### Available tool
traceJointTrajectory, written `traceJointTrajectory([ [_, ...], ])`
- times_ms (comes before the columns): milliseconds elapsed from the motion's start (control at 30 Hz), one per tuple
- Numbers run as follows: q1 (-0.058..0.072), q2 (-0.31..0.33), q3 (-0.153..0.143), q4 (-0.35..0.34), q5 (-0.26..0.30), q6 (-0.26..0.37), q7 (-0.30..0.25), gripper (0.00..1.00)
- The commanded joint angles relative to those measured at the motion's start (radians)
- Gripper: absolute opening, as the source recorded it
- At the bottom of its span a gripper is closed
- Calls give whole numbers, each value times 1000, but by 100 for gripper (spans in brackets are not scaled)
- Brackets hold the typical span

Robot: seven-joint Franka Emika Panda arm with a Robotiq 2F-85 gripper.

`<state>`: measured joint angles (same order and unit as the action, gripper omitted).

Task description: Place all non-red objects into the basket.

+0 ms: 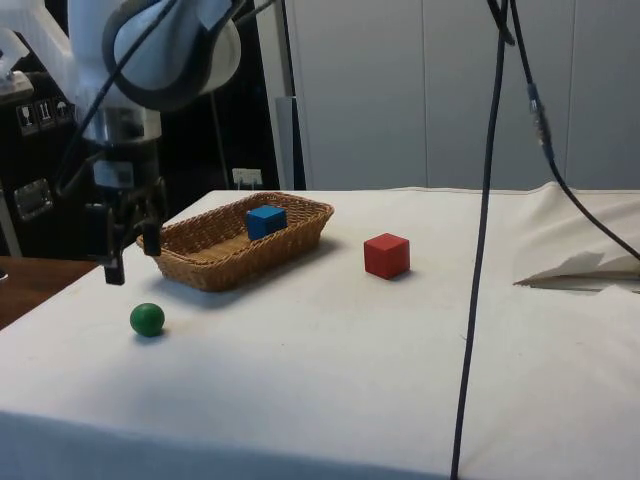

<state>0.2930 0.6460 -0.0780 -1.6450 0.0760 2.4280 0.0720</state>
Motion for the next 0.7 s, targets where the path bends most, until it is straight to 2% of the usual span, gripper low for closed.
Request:
traceJointTrajectory([
  [0, 0, 8, 2, 2, 0, 17, -4, 100],
  [67, 0, 9, 1, 0, 0, 15, -5, 100],
  [100, 2, 20, 4, 0, -1, 41, -10, 100],
  [300, 4, 43, 10, -4, -7, 89, -17, 100],
  [333, 3, 41, 8, -1, -7, 74, -15, 100],
  [367, 4, 45, 11, -6, -6, 95, -19, 100],
  [567, -3, 58, 22, -11, 2, 116, -30, 100],
  [600, 4, 55, 12, -10, -6, 105, -20, 100],
  [633, -4, 60, 23, -10, 3, 117, -31, 100],
  [667, -5, 63, 24, -10, 4, 118, -33, 100],
])
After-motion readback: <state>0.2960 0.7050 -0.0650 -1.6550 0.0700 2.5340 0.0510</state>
